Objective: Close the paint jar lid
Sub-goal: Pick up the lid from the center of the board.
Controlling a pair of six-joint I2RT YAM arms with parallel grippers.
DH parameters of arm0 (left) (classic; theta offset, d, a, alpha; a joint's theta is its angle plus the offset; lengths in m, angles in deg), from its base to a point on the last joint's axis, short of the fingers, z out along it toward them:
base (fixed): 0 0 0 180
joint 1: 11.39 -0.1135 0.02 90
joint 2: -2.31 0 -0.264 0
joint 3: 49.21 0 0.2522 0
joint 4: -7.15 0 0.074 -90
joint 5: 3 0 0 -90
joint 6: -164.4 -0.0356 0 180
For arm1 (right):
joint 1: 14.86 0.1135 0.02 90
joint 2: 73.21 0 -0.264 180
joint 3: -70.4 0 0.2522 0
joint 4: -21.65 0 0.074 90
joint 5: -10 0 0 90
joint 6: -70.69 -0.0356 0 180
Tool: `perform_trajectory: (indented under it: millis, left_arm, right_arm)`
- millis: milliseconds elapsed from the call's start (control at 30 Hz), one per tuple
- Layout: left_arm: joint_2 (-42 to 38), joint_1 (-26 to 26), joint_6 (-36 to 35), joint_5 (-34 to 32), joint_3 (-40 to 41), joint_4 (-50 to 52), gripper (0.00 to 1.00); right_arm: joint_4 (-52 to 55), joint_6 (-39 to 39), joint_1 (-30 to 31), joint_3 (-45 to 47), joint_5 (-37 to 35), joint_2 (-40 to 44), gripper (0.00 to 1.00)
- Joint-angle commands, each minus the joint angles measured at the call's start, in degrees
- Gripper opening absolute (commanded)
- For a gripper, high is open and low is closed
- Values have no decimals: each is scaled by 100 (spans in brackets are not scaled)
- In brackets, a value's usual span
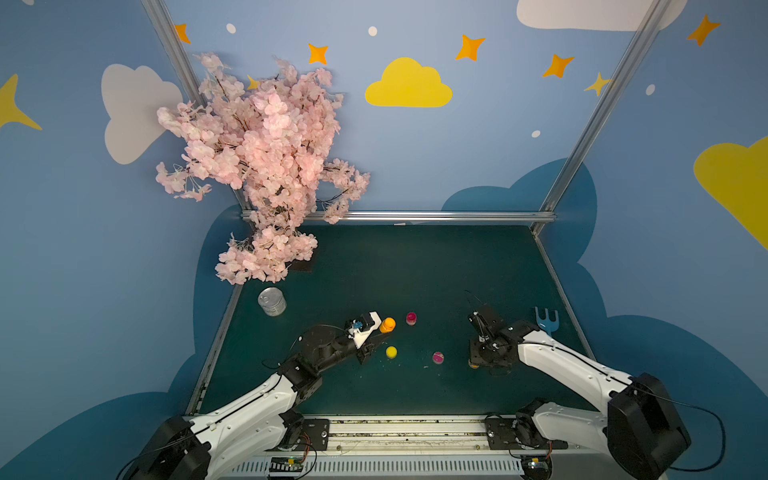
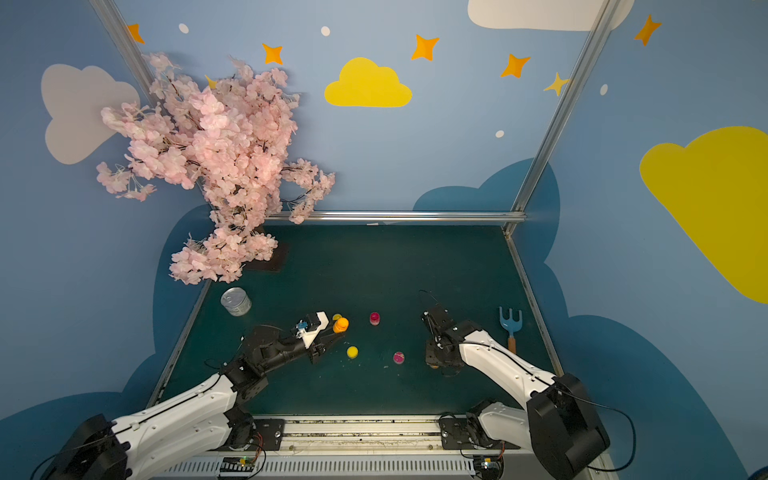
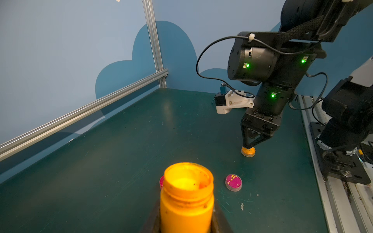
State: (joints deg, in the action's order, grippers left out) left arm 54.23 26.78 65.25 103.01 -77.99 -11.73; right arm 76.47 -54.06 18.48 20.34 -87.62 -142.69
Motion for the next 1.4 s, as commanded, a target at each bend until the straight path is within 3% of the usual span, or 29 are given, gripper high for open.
perform_trajectory:
  millis: [0,967,1367]
  left_arm:
    - [46,17,36,73,-27,-177,25]
    - [129,12,51,86,-9,-251,26]
    - [149,17,62,95,-27,-269,26]
  right_arm:
    - [-122,-68,57,63,69,-112,46]
    - [-146,-129,181,-112,-85,-657,41]
    - [-147,-99,190,-80,-108,-461,36]
